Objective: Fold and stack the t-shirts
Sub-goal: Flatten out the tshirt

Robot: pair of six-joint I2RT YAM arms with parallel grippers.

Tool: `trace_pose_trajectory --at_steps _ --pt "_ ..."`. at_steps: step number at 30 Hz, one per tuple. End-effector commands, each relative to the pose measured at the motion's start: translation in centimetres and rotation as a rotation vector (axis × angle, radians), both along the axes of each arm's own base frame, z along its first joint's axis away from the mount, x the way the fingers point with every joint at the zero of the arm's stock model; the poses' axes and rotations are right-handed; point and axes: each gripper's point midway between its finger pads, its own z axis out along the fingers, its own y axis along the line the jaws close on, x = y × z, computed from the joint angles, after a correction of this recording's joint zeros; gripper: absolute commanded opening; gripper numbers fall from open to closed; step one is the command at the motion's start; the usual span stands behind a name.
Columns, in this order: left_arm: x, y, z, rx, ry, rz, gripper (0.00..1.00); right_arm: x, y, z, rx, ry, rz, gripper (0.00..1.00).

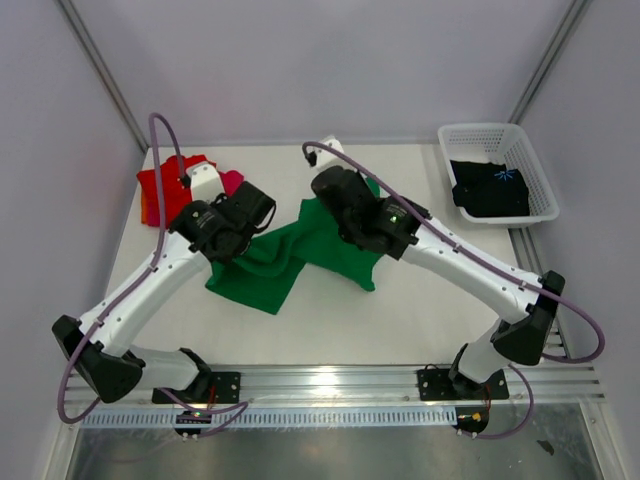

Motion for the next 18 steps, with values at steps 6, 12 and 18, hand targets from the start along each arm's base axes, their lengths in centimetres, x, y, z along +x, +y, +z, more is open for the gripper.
trace_pose_trajectory --at_steps 6,12,18 --pt "2.1 -0.7 2.9 0.021 -0.076 0.001 0.14 5.6 -6.4 10.1 -0.043 -0.223 -0.149 0.03" --pt "3.4 -1.4 5.1 0.014 -0.121 -0.009 0.20 7.6 -10.2 17.6 -0.031 -0.374 -0.248 0.03" --pt "4.6 -2.3 7.0 0.008 -0.163 -0.039 0.20 7.4 -12.0 22.4 0.007 -0.476 -0.296 0.03"
